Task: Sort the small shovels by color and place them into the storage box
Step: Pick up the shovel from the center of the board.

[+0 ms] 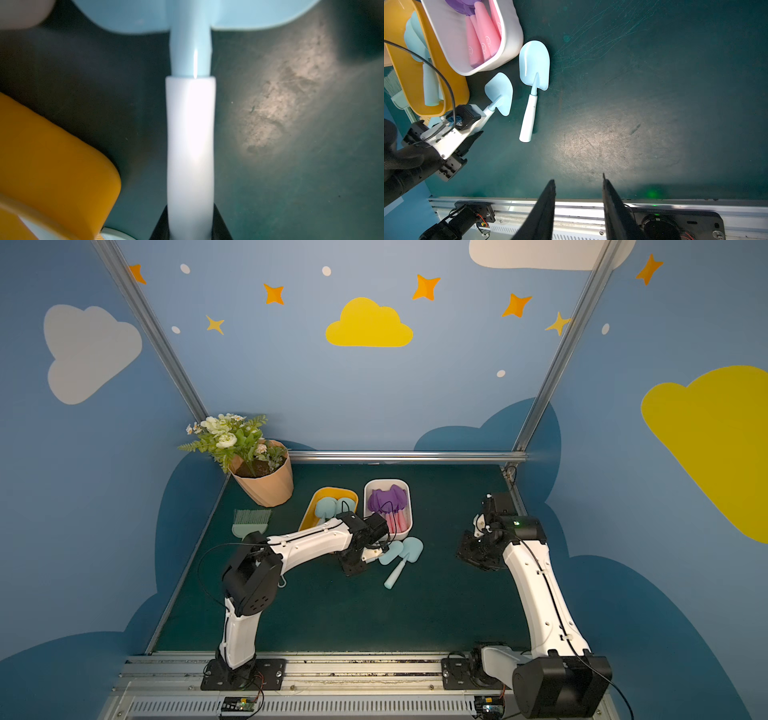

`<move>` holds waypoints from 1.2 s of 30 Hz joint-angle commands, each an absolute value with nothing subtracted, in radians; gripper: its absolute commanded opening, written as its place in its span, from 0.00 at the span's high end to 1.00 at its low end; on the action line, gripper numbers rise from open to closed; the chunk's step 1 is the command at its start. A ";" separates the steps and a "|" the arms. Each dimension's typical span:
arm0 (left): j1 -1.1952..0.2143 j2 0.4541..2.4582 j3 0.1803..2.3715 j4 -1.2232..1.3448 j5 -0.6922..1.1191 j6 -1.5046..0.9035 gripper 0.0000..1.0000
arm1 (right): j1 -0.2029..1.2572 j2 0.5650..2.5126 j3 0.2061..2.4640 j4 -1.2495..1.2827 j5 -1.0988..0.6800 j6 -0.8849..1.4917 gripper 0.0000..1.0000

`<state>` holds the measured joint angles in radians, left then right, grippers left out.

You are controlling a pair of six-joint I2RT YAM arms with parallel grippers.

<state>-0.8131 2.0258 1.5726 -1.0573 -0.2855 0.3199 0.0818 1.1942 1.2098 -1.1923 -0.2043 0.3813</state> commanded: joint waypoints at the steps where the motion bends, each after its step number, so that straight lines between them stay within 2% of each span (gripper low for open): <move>1: -0.822 1.984 1.578 -1.109 -0.281 0.293 0.98 | 0.078 1.172 1.203 -1.192 -0.216 0.386 0.61; 10: -0.856 1.896 1.537 -1.160 -0.276 0.244 0.97 | 0.078 1.152 1.206 -1.192 -0.229 0.391 0.61; 18: -0.837 1.765 1.546 -1.207 -0.290 0.094 0.97 | 0.078 1.129 1.207 -1.190 -0.251 0.395 0.61; 25: -0.770 1.768 1.728 -1.334 -0.334 -0.035 0.98 | 0.078 1.118 1.201 -1.183 -0.302 0.404 0.61; 36: -0.581 1.912 2.154 -1.549 -0.262 -0.231 0.98 | 0.080 1.096 1.185 -1.177 -0.325 0.421 0.61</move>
<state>-0.5941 1.8565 2.0968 -1.4422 -0.2825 -0.1520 0.0818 1.1099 1.1995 -1.1831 -0.3092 0.4118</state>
